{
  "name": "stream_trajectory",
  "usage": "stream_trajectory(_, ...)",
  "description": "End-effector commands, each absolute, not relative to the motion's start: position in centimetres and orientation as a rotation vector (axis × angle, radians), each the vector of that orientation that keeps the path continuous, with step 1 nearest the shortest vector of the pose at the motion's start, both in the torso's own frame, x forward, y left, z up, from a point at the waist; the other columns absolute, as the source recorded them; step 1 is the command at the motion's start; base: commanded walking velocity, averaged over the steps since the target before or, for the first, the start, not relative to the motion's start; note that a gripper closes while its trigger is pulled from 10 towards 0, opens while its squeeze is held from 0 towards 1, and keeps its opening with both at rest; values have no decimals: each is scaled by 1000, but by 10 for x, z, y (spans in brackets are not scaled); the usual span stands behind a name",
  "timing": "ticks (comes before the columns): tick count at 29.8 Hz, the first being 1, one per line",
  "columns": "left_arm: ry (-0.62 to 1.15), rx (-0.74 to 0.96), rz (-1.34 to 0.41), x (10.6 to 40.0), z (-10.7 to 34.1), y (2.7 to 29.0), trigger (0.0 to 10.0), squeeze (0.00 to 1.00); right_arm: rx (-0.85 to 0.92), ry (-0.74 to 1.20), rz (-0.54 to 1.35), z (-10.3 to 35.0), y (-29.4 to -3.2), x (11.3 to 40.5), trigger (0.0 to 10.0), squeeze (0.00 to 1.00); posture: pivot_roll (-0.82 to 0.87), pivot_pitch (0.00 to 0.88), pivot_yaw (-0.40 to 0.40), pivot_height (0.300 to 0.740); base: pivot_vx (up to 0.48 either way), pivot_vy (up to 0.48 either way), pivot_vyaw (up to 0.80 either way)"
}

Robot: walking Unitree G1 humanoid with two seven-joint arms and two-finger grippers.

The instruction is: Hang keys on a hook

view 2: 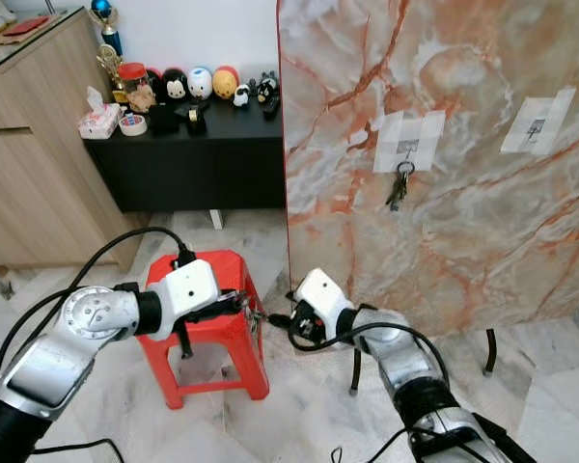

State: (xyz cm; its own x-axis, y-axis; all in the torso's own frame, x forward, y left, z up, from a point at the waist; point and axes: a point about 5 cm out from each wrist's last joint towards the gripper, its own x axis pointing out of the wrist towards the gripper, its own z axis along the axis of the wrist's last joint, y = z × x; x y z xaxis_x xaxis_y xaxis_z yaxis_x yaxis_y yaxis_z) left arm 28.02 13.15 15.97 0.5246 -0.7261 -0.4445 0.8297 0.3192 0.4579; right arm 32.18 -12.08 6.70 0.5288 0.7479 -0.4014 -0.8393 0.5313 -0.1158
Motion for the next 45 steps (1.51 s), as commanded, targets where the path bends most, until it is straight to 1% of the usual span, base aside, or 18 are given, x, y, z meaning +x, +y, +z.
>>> stream_trajectory(1, 177, 783, -1018, 281, 159, 140, 10000, 0, -321, 373, 948, 58, -127, 318, 10000, 0, 40, 44, 23, 740, 0, 0, 0)
stream_trajectory(10, 233, 803, -973, 284, 146, 151, 10000, 0, -333, 399, 974, 52, -127, 314, 10000, 0, 38, 45, 22, 740, 0, 0, 0)
stream_trajectory(22, 209, 771, -978, 286, 148, 147, 10000, 0, -324, 426, 1075, 49, -123, 307, 10000, 0, 38, 43, 23, 740, 0, 0, 0)
stream_trajectory(30, 222, 756, -964, 287, 143, 149, 10000, 0, -324, 435, 1070, 46, -123, 305, 10000, 0, 37, 43, 23, 740, 0, 0, 0)
stream_trajectory(33, 202, 730, -967, 286, 148, 146, 10000, 0, -315, 427, 1079, 46, -121, 304, 10000, 0, 39, 45, 23, 740, 0, 0, 0)
stream_trajectory(45, 171, 733, -992, 287, 157, 139, 10000, 0, -284, 394, 1152, 53, -115, 303, 10000, 0, 39, 43, 22, 740, 0, 0, 0)
